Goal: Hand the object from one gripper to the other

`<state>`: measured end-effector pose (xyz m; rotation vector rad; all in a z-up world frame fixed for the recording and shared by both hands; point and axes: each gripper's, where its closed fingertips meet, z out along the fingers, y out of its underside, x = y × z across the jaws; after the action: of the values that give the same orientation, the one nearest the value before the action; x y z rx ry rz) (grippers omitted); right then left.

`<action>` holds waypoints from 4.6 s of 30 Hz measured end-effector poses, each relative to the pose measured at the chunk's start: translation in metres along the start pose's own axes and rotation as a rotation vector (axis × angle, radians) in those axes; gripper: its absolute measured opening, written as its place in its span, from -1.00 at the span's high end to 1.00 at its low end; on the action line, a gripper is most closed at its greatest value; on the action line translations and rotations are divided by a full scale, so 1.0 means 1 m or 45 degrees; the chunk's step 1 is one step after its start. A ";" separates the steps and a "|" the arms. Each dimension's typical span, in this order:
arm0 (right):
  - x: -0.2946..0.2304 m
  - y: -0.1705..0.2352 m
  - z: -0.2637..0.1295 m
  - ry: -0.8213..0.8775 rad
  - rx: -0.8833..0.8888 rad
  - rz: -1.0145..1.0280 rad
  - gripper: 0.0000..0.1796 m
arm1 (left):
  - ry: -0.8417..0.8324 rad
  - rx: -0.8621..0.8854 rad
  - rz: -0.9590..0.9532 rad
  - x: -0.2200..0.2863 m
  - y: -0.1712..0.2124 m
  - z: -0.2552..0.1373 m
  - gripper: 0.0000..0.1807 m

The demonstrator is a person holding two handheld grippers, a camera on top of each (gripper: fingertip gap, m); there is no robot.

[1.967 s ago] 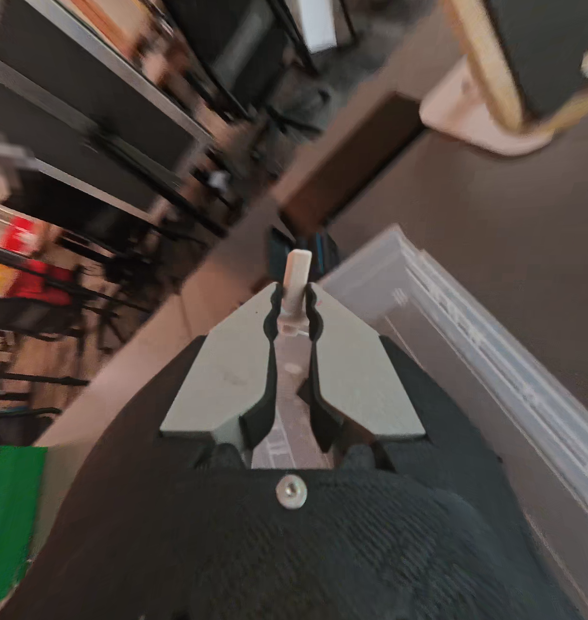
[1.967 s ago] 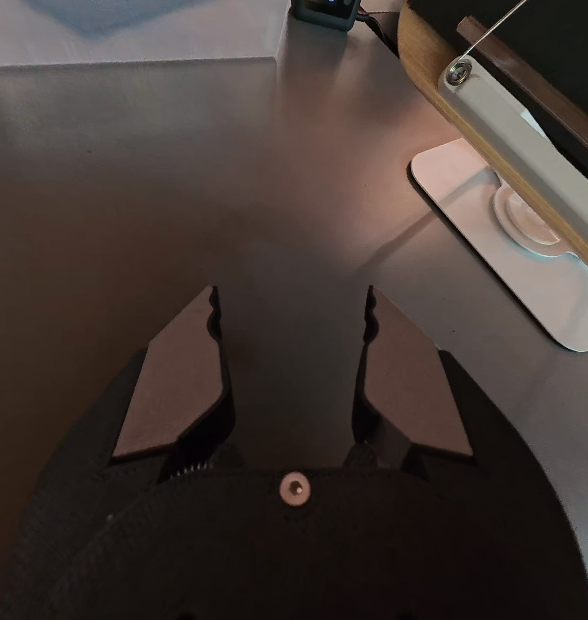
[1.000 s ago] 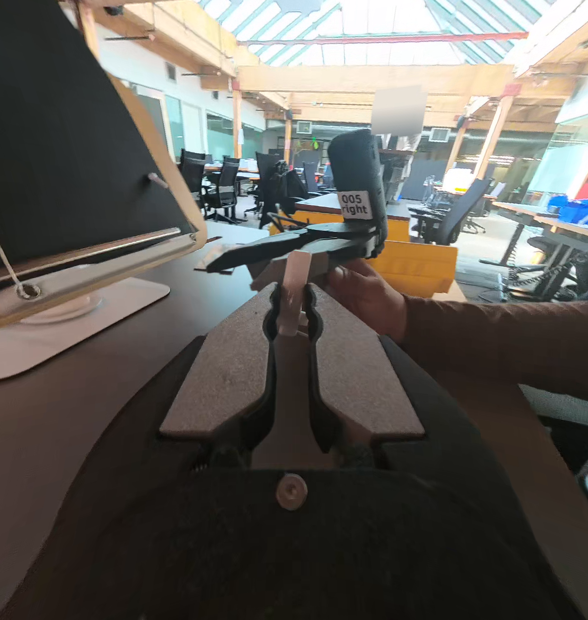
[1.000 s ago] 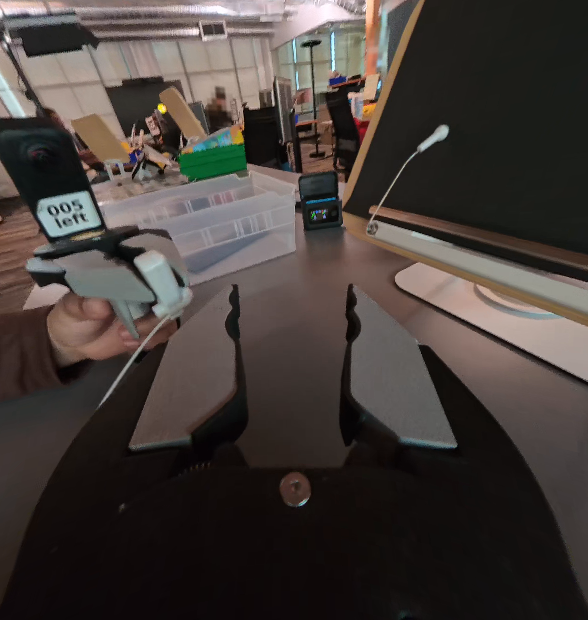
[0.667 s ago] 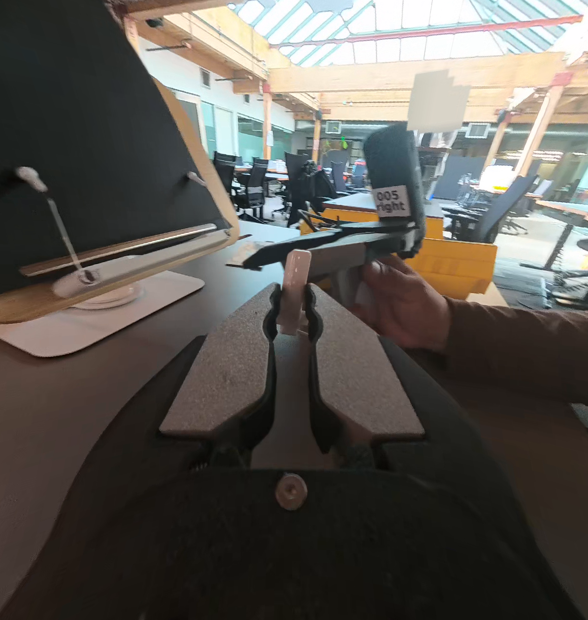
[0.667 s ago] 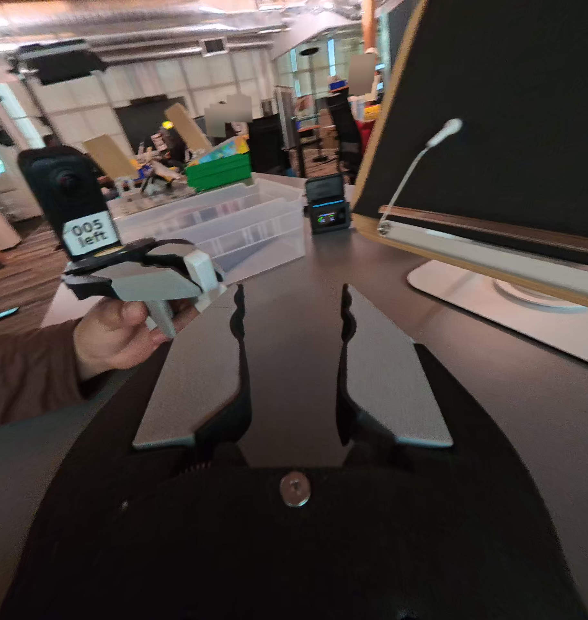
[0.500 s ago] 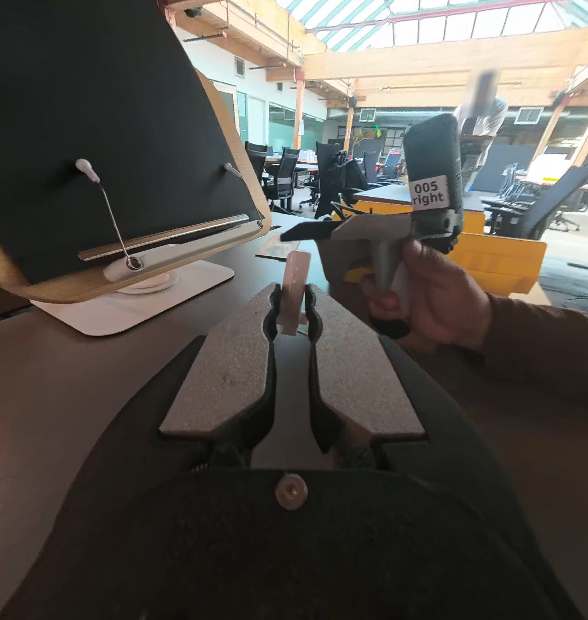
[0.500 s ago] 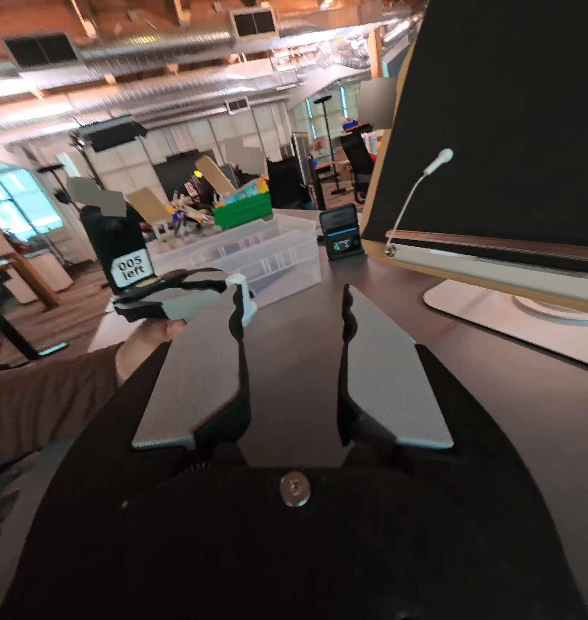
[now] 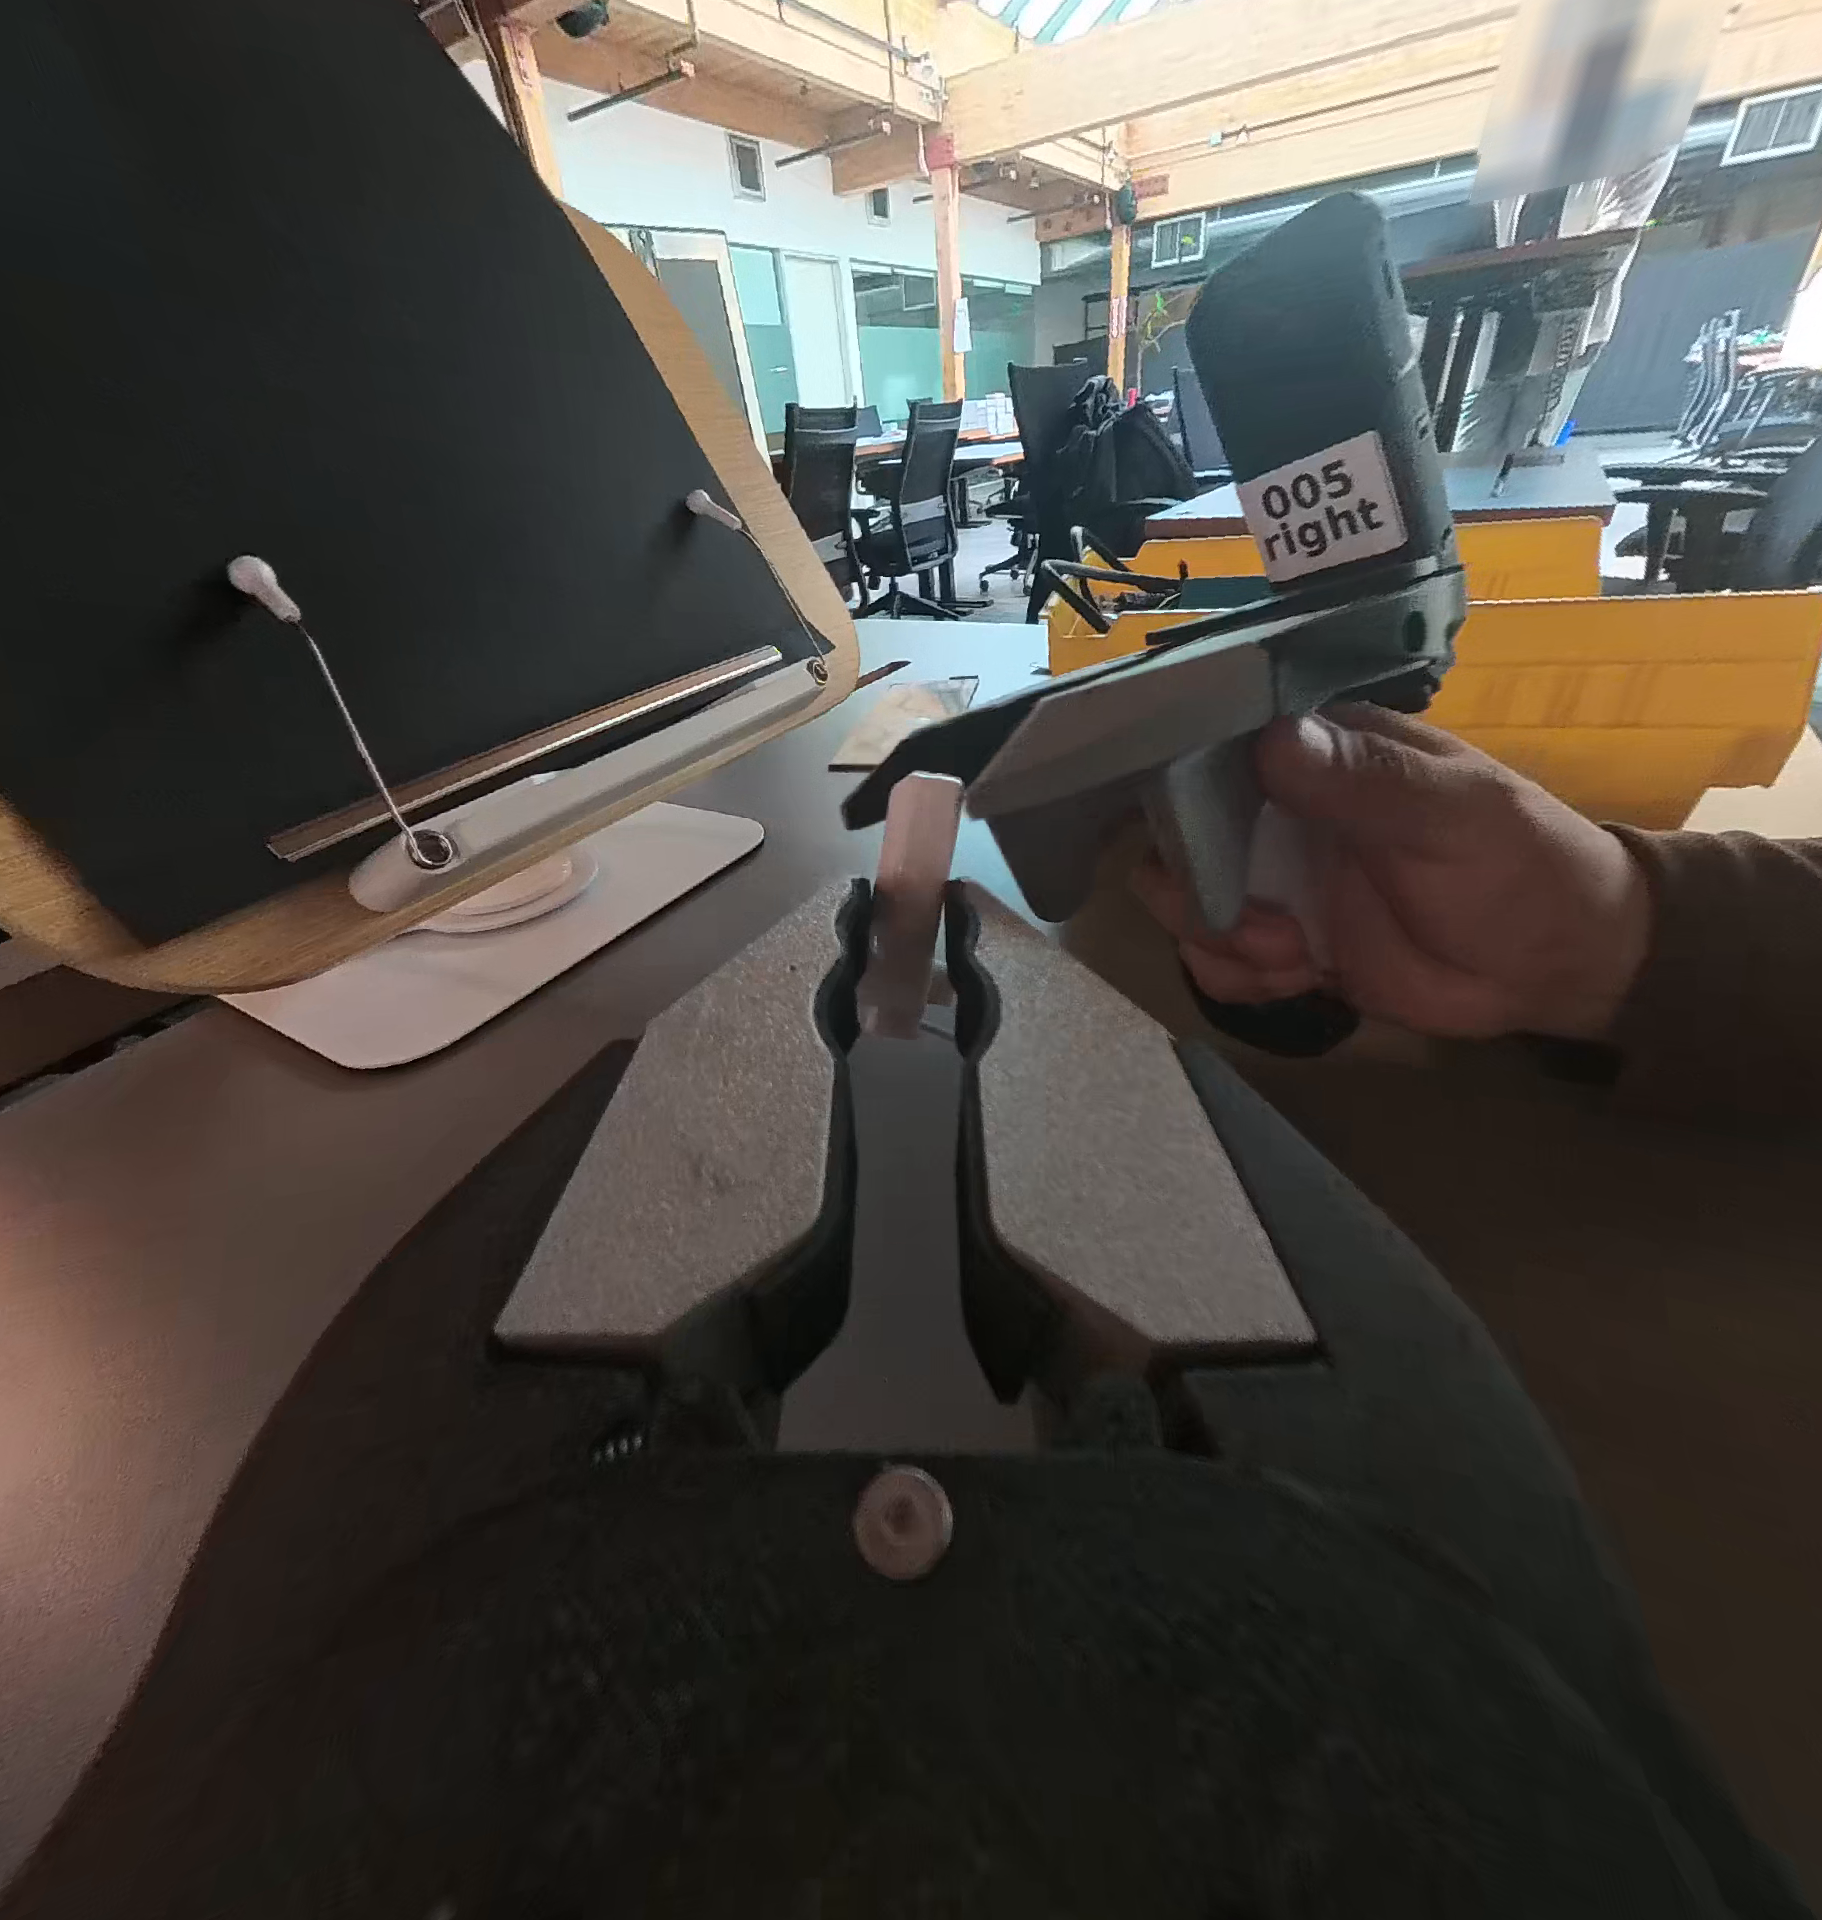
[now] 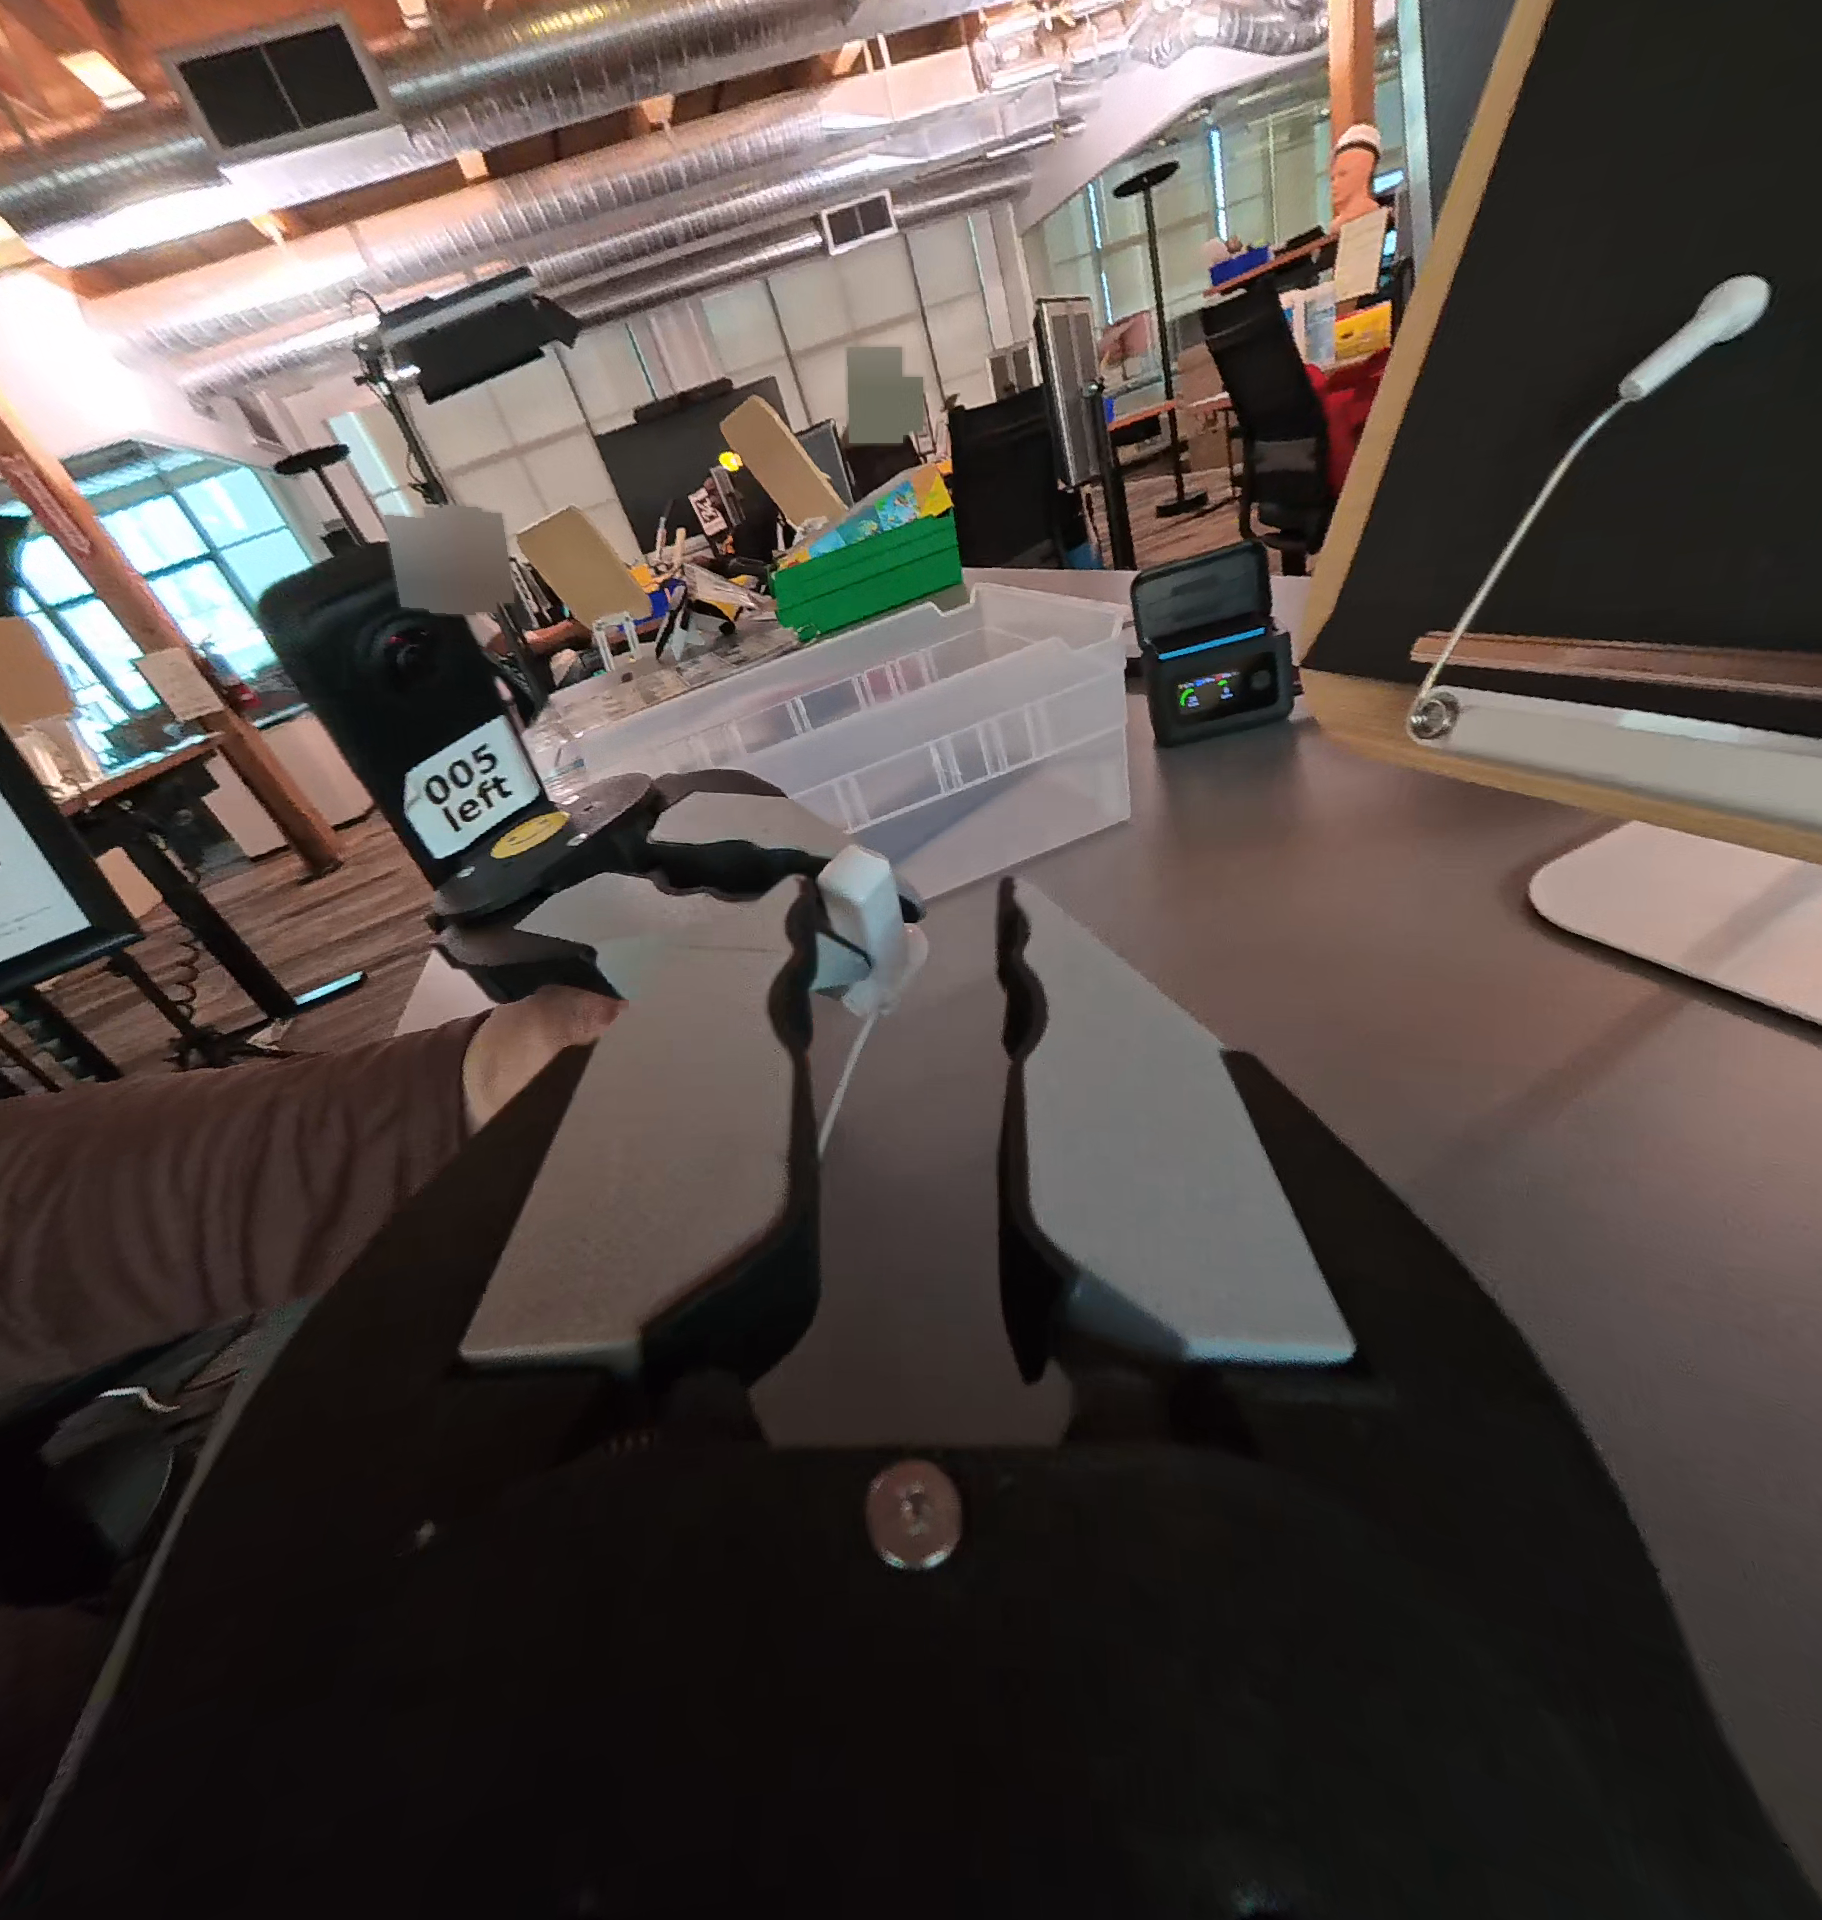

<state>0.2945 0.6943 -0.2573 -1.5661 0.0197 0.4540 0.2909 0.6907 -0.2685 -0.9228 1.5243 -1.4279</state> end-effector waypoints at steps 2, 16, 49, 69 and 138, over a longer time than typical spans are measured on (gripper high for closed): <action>-0.001 0.001 0.000 -0.017 -0.013 0.022 0.70 | -0.014 -0.011 0.027 0.000 0.001 0.001 0.89; -0.001 0.017 0.008 -0.034 -0.149 0.079 0.87 | -0.089 -0.113 0.206 0.006 0.009 0.007 0.89; -0.013 -0.029 -0.019 -0.095 0.120 -0.029 0.89 | -0.017 -0.067 0.023 0.016 0.005 0.006 0.81; -0.053 -0.029 -0.020 -0.463 0.112 0.050 0.91 | 0.490 0.280 -0.485 0.037 -0.043 -0.022 0.95; -0.056 0.060 -0.033 -0.676 -0.624 1.204 0.90 | -0.388 -0.287 1.837 0.033 0.018 -0.007 0.96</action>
<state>0.2349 0.6446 -0.2989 -1.7955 0.2645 1.7099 0.2727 0.6646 -0.2889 0.0154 1.5173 -0.0694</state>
